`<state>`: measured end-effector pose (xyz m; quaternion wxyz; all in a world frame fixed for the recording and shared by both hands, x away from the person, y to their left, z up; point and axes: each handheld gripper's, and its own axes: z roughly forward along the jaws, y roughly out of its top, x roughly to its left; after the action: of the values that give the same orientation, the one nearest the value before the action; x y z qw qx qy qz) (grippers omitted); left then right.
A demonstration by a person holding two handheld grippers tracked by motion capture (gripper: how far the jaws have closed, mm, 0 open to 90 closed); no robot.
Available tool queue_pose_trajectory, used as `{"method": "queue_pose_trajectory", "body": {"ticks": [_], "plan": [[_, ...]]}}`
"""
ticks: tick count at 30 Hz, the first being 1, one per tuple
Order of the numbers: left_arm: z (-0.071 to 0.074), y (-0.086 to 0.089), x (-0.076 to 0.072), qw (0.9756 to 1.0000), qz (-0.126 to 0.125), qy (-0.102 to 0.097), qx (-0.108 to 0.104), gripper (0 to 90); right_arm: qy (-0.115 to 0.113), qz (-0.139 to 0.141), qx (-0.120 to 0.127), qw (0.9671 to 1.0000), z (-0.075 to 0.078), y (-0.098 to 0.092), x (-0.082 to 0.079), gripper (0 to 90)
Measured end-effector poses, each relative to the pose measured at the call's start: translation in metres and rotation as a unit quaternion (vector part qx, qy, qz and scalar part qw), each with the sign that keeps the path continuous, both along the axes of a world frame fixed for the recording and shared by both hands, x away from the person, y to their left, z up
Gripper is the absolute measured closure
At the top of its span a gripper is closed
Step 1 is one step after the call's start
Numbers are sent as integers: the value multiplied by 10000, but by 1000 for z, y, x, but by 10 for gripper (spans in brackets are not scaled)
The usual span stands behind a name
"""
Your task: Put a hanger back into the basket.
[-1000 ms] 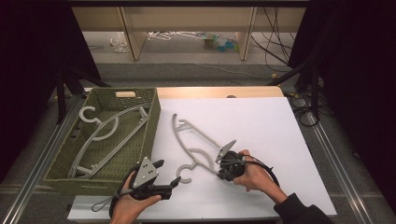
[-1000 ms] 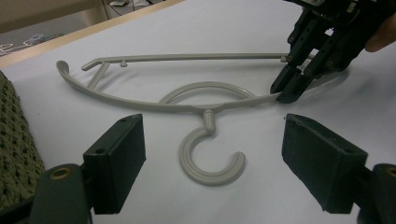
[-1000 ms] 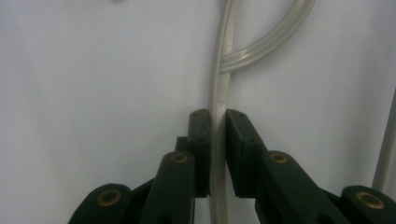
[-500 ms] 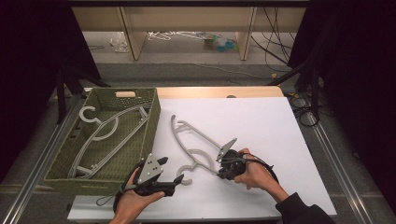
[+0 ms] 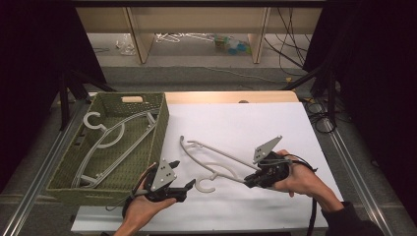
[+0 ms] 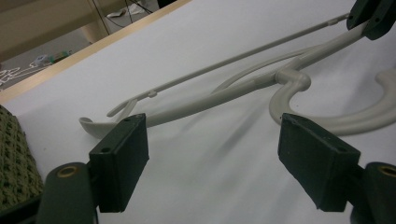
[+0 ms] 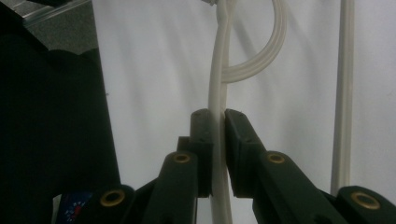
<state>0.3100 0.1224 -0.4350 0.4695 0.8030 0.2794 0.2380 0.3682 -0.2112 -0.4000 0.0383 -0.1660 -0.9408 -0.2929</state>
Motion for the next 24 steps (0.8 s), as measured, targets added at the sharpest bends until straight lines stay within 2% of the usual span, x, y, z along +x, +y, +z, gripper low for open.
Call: {"method": "queue_pose_trajectory", "body": {"ticks": [5,10,13,15,16,17,18,20,24], "plan": [[3,0,1,10000,-19,-74,46,244,-25,47,75,10000,4,-10,-2,822],[2,-7,3,9991,-229,-189,299,245,39,107,144,9998,6,-18,-4,823],[-1,-15,6,9980,-381,-171,466,246,33,149,233,9996,8,-23,-7,823],[-3,-20,7,9959,-547,-192,688,256,38,186,262,9995,11,-26,-9,824],[-5,-25,7,9961,-557,-228,651,256,50,213,277,9994,12,-28,-10,824],[-6,-27,8,9939,-655,-310,826,257,80,253,308,9992,13,-30,-10,824],[-8,-31,10,9927,-729,-346,901,261,59,247,328,9991,13,-31,-11,824],[-10,-37,11,9910,-826,-393,980,285,56,282,332,9990,14,-34,-13,824],[-15,-49,16,9857,-1051,-542,1199,315,93,351,334,9988,13,-38,-16,824]]}}
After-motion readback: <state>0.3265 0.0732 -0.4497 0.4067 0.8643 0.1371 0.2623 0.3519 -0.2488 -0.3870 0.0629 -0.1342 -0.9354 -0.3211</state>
